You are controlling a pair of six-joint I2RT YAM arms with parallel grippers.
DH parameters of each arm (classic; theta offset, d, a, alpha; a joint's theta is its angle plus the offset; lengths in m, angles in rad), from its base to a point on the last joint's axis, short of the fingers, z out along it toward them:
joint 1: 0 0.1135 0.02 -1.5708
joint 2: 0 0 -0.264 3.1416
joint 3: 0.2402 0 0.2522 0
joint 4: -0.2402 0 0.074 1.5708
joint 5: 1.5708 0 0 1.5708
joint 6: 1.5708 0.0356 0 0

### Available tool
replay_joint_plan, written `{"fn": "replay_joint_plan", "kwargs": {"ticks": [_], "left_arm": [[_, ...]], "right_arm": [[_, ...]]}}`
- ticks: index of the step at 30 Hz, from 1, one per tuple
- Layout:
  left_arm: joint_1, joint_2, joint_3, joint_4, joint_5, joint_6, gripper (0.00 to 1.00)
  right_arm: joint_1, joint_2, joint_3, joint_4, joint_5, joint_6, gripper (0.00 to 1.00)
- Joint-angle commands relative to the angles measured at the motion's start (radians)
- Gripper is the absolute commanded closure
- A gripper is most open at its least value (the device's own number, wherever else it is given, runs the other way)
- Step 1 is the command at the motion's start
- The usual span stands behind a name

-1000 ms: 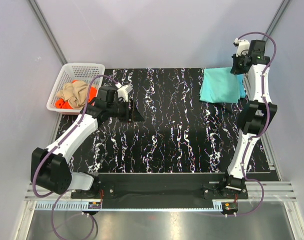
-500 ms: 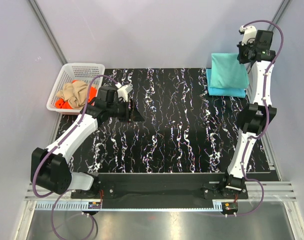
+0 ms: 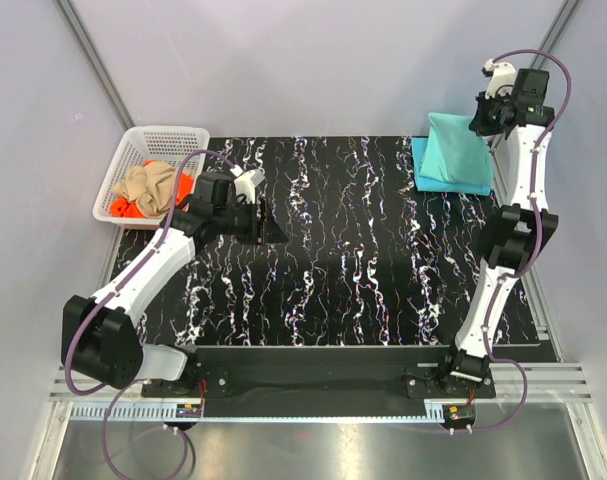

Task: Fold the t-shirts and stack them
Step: Neatly place the folded tshirt to the corner

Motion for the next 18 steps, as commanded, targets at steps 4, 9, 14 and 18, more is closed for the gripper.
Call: {"fn": "replay_joint_plan", "kwargs": {"ticks": [4, 9, 14, 18], "left_arm": [[-0.003, -0.046, 0.000, 0.034, 0.021, -0.001, 0.45], [-0.003, -0.042, 0.001, 0.034, 0.026, -0.004, 0.45], [-0.003, -0.048, 0.000, 0.031, 0.021, 0.000, 0.45], [-0.003, -0.048, 0.001, 0.030, 0.018, 0.002, 0.45]], "right_arm": [[0.037, -0.272, -0.122, 0.034, -0.084, 0.045, 1.00], [0.095, -0.336, -0.175, 0.002, -0.076, 0.031, 1.00], [0.112, -0.335, -0.185, -0.031, -0.085, 0.037, 1.00], [0.112, -0.291, -0.192, -0.043, -0.039, 0.004, 1.00]]}}
